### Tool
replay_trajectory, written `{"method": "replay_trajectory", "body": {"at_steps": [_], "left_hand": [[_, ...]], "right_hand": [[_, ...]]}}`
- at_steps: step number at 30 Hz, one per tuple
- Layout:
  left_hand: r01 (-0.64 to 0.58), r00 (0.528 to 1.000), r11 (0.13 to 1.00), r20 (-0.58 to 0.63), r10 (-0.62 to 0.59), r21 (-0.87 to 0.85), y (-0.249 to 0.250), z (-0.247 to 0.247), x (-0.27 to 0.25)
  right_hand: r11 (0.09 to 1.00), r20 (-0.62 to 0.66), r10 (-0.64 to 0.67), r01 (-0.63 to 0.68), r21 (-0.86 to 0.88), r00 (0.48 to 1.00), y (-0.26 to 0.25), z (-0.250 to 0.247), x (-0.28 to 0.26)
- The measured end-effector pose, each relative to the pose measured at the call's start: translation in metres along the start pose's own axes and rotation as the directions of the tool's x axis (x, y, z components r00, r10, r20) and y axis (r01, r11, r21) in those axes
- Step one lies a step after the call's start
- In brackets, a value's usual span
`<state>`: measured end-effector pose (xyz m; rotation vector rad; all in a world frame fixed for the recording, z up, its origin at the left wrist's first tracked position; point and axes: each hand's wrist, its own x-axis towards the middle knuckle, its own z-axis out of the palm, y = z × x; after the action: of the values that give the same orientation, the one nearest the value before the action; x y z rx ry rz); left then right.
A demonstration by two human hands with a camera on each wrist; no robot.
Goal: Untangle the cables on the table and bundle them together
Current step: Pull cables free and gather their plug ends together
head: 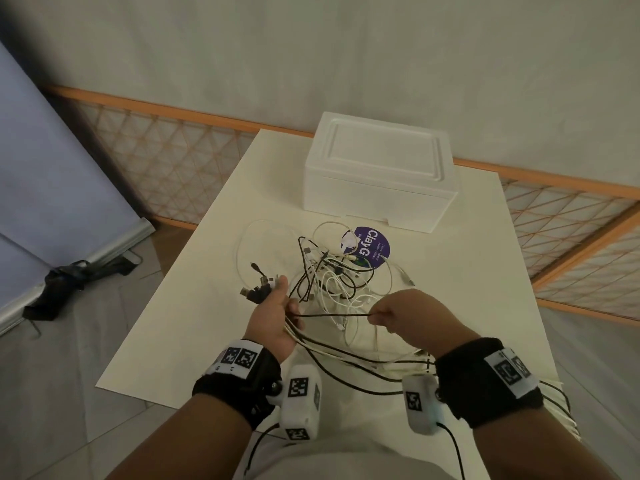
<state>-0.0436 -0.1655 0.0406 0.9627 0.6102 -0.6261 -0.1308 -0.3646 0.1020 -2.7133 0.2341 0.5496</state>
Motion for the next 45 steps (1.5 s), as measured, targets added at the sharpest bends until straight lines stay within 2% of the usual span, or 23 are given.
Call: {"method": "replay_trajectory", "body": {"at_steps": [3, 5, 8, 10, 12, 14, 17, 19, 22, 25, 29, 34, 37, 38, 40, 42, 45], "left_hand": [[0.007, 1.000, 0.997, 0.015, -0.006, -0.080, -0.001, 0.005, -0.002], [0.005, 0.997, 0.994, 0.071, 0.002, -0.106, 0.001, 0.008, -0.002], [-0.025, 0.987, 0.999, 0.156, 0.031, -0.043, -0.002, 0.017, -0.010], [-0.068, 0.976, 0.997, 0.210, 0.062, 0.022, -0.004, 0.022, -0.016], [-0.096, 0.968, 0.992, 0.241, 0.074, 0.080, -0.001, 0.025, -0.021], [-0.104, 0.965, 0.995, 0.243, 0.099, 0.008, 0.005, 0.025, -0.022], [-0.108, 0.967, 0.988, 0.218, 0.131, -0.112, 0.018, 0.021, -0.021], [-0.090, 0.976, 0.987, 0.184, 0.114, -0.133, 0.026, 0.015, -0.019], [-0.071, 0.987, 0.987, 0.132, 0.090, -0.142, 0.032, 0.004, -0.015], [-0.035, 0.993, 0.993, 0.112, 0.048, -0.113, 0.021, -0.005, -0.013], [-0.031, 0.998, 0.997, 0.045, 0.034, -0.065, 0.018, -0.021, -0.007], [0.011, 0.996, 1.000, -0.086, -0.013, -0.021, -0.002, -0.040, -0.001], [-0.008, 0.986, 1.000, -0.164, 0.007, -0.005, -0.010, -0.049, 0.002], [-0.014, 0.983, 1.000, -0.184, 0.012, -0.008, -0.012, -0.051, 0.003], [-0.010, 0.981, 1.000, -0.193, 0.005, -0.028, -0.015, -0.053, 0.003], [0.003, 0.985, 1.000, -0.170, -0.008, -0.028, -0.018, -0.051, 0.003], [-0.009, 0.996, 0.998, -0.085, 0.014, 0.058, -0.021, -0.043, 0.001]], "right_hand": [[0.989, 0.140, 0.009, 0.012, -0.150, 0.990, -0.006, 0.003, 0.001], [0.987, 0.158, -0.057, 0.080, -0.142, 0.986, -0.015, 0.002, 0.001], [0.968, 0.054, -0.170, 0.157, 0.194, 0.984, -0.043, 0.000, 0.007], [0.928, 0.034, -0.242, 0.221, 0.300, 0.970, -0.063, 0.009, 0.019], [0.857, 0.112, -0.259, 0.175, 0.484, 0.959, -0.073, 0.018, 0.026], [0.801, 0.204, -0.254, 0.087, 0.592, 0.945, -0.073, 0.022, 0.027], [0.933, 0.241, -0.231, 0.144, 0.330, 0.943, -0.067, 0.015, 0.021], [0.962, 0.264, -0.193, 0.129, 0.239, 0.945, -0.055, 0.011, 0.015], [0.951, 0.347, -0.139, 0.027, 0.308, 0.927, -0.027, 0.004, 0.004], [0.887, 0.388, -0.087, -0.106, 0.449, 0.918, 0.000, 0.007, -0.007], [0.881, 0.414, -0.044, -0.159, 0.445, 0.909, 0.022, 0.022, -0.022], [0.836, 0.505, 0.036, -0.302, 0.457, 0.862, 0.033, 0.050, -0.029], [0.800, 0.455, 0.162, -0.387, 0.459, 0.875, 0.029, 0.066, -0.027], [0.822, 0.384, 0.202, -0.370, 0.434, 0.901, 0.028, 0.071, -0.023], [0.905, 0.154, 0.232, -0.271, 0.328, 0.961, 0.033, 0.084, -0.013], [0.961, 0.039, 0.197, -0.201, 0.188, 0.980, 0.033, 0.094, -0.003], [0.994, 0.074, 0.082, -0.076, -0.084, 0.994, 0.027, 0.110, 0.007]]}}
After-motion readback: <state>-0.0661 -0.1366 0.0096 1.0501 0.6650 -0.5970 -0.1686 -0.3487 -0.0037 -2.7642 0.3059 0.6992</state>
